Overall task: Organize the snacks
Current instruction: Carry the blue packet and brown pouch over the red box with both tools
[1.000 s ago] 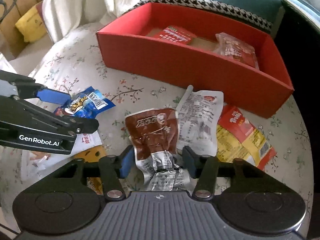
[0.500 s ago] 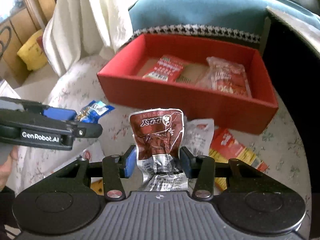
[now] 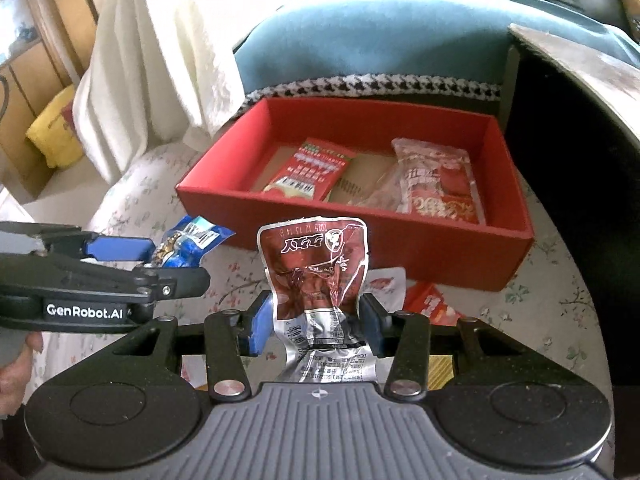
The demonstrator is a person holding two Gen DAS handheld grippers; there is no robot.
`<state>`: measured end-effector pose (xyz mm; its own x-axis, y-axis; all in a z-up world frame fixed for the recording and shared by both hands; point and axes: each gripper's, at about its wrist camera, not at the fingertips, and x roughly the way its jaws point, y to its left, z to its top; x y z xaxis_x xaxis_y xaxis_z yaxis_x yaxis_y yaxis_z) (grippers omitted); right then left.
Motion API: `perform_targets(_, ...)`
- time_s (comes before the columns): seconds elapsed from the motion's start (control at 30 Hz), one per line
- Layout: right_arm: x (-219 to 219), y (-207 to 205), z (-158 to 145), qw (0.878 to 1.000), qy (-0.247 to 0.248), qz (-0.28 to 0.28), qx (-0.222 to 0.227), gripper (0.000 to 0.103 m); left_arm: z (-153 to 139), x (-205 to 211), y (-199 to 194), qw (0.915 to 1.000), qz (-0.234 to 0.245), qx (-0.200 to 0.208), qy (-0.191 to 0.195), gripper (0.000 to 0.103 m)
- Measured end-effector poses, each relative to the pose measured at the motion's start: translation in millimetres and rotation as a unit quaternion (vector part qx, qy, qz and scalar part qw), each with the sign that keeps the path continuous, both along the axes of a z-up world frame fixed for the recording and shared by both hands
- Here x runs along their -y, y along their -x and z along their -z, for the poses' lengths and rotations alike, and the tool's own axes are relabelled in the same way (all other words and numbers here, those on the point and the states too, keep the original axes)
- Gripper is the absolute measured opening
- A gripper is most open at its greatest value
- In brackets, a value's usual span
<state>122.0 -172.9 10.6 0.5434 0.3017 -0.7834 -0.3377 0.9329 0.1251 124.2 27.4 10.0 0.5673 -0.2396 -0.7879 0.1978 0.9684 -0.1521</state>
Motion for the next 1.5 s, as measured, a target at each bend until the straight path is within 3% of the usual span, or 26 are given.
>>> perform_targets(1.5, 12.2, -22.1, -15.0, 0.998, -0.014, 0.041, 0.039, 0.054, -20.0, 4.9, -5.0, 0.9984, -0.003, 0.056, 0.009, 0.062)
